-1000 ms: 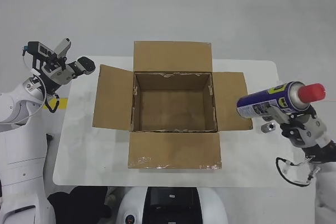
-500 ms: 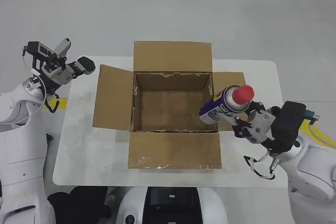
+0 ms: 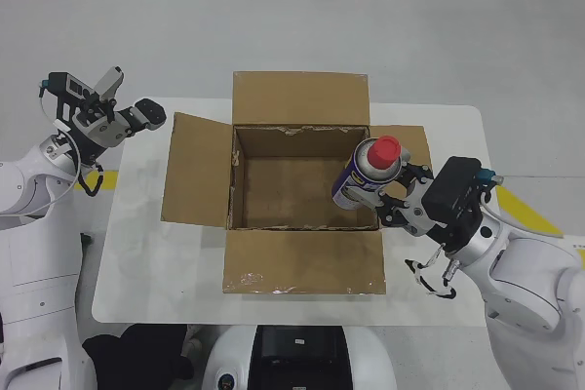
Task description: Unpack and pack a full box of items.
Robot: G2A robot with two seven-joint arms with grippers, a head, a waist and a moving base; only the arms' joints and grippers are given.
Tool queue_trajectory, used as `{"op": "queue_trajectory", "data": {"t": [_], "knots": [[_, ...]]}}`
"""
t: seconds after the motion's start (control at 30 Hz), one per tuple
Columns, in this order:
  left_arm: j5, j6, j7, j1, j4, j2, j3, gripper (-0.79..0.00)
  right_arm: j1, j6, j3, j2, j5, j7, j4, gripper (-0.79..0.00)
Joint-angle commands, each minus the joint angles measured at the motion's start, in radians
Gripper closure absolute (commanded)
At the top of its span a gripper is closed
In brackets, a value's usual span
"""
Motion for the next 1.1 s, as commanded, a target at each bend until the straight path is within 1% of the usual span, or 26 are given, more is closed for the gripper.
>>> {"op": "queue_trajectory", "data": {"t": [0.0, 0.7, 0.8, 0.93, 1.07], "knots": [[0.0, 0.0, 0.0, 0.0, 0.0, 0.0, 0.0, -0.785, 0.0, -0.001, 0.0, 0.0, -0.001, 0.0, 0.0, 0.0], [0.0, 0.0, 0.0, 0.0, 0.0, 0.0, 0.0, -0.785, 0.002, -0.006, -0.009, 0.002, -0.01, 0.007, 0.004, 0.0], [0.0, 0.0, 0.0, 0.0, 0.0, 0.0, 0.0, -0.785, 0.054, -0.037, -0.04, 0.005, 0.003, 0.059, 0.034, 0.0], [0.0, 0.0, 0.0, 0.0, 0.0, 0.0, 0.0, -0.785, 0.176, -0.075, -0.105, 0.007, 0.044, 0.154, 0.101, 0.0], [0.0, 0.0, 0.0, 0.0, 0.0, 0.0, 0.0, -0.785, 0.294, -0.084, -0.167, 0.008, 0.083, 0.244, 0.16, 0.0]]}}
